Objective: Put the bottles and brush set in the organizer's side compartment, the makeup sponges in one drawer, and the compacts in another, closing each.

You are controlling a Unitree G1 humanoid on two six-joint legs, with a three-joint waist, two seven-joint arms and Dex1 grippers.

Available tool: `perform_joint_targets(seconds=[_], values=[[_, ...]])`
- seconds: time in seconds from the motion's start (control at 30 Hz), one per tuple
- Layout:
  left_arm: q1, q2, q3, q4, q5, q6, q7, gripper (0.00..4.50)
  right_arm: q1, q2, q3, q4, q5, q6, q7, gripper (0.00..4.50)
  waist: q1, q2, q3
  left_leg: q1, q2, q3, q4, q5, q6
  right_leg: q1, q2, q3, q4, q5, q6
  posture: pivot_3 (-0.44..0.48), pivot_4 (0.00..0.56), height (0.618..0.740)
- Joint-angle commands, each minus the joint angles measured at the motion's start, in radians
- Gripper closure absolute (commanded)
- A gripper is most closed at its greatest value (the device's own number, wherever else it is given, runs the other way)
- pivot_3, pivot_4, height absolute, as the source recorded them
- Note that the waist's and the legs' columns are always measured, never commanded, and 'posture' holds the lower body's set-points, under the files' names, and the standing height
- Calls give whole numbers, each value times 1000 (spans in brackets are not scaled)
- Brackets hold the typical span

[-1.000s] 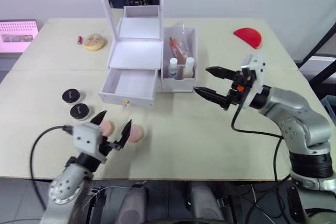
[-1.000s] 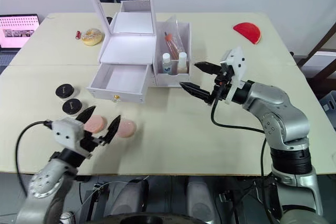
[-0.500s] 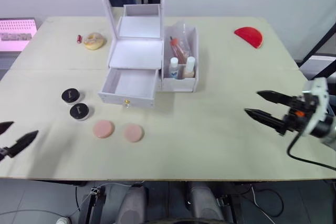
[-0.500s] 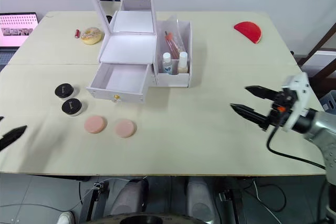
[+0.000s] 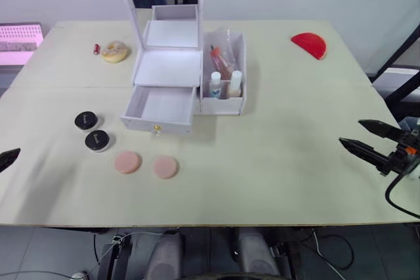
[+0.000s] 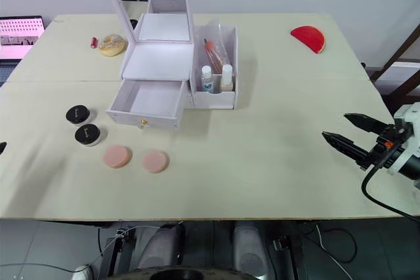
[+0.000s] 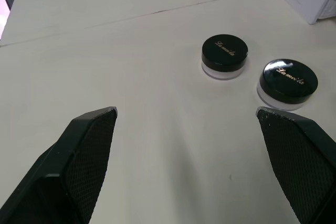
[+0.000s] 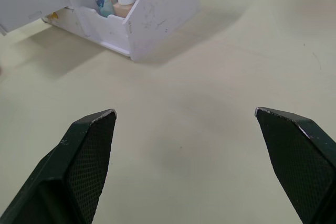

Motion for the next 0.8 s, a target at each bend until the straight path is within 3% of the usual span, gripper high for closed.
perform_joint_targets(seconds=[0.03,0.33,0.63,0.8], values=[[-7,17,15,-11,7,-11,-16,31,-5,3,-16,-30,10,-10,-14,0,0,0,0,0,0,0,0,0,0,0,0,0,0,0,0,0,150,739],[42,-55,-7,-169,-8,36,-7,31,-82,-7,46,-127,57,52,-70,0,-1,0,0,0,0,0,1,0,0,0,0,0,1,0,0,0,150,739],[263,-407,-118,-873,-105,228,280,31,-273,3,213,-244,123,139,-129,0,6,-2,-1,0,0,0,3,0,0,2,0,0,1,3,-4,0,150,739],[313,-613,-319,-1152,-57,235,503,31,-387,32,323,-251,143,158,-122,0,9,-1,-1,2,0,0,5,0,0,5,0,0,1,3,-3,0,150,739]])
